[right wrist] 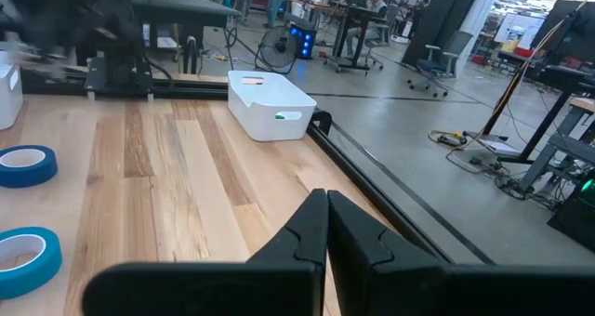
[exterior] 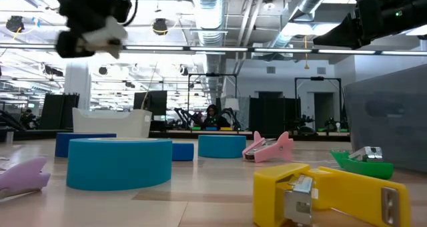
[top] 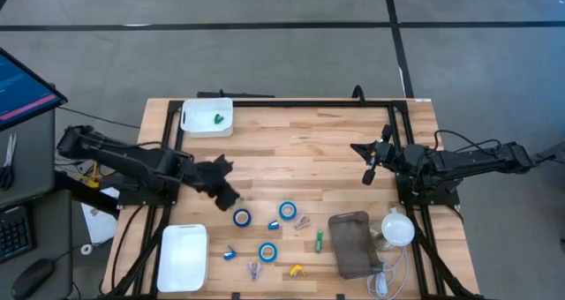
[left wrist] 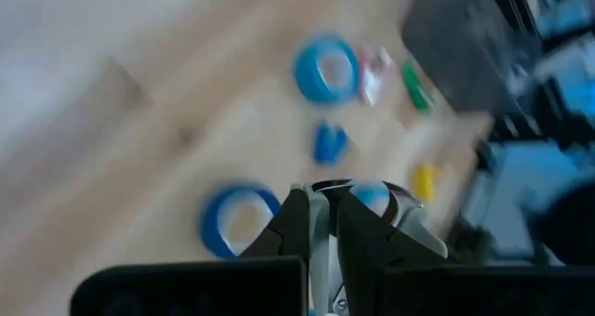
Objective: Pick and place Stapler, Stapler remover, tape
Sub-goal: Put the gray staple remover into the bottom white bin, then put the top light blue tape into the black bin
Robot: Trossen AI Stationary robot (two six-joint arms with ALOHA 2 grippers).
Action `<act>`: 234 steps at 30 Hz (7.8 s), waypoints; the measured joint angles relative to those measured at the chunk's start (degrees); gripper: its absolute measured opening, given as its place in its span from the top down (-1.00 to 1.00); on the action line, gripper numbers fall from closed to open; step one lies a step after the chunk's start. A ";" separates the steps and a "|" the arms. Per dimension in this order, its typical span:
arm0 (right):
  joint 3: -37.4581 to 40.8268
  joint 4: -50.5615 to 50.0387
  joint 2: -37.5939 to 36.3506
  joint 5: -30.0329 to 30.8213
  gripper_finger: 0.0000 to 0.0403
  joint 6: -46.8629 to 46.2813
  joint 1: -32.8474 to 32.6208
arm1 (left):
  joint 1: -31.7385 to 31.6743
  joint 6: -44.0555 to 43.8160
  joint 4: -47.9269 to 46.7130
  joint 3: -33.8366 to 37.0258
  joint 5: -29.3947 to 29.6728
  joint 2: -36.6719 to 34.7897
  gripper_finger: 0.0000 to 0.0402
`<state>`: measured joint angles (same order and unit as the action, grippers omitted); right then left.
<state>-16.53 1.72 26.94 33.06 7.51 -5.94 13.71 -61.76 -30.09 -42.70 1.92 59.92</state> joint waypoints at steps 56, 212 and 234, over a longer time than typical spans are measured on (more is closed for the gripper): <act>0.00 -0.03 0.02 0.01 1.00 0.04 0.01 | 26.15 -18.60 -16.04 0.02 -19.34 19.32 0.93; -60.74 -29.40 90.64 -45.06 0.80 -14.42 3.66 | -1.30 37.93 -8.37 11.67 49.44 -13.07 1.00; -66.03 -56.59 68.82 -38.53 0.88 -22.48 1.03 | -1.30 37.93 -8.21 11.63 49.24 -13.07 1.00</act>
<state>-82.56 -54.87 95.76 -5.47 -14.97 -4.91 12.40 -23.83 -38.30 -31.07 51.16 46.85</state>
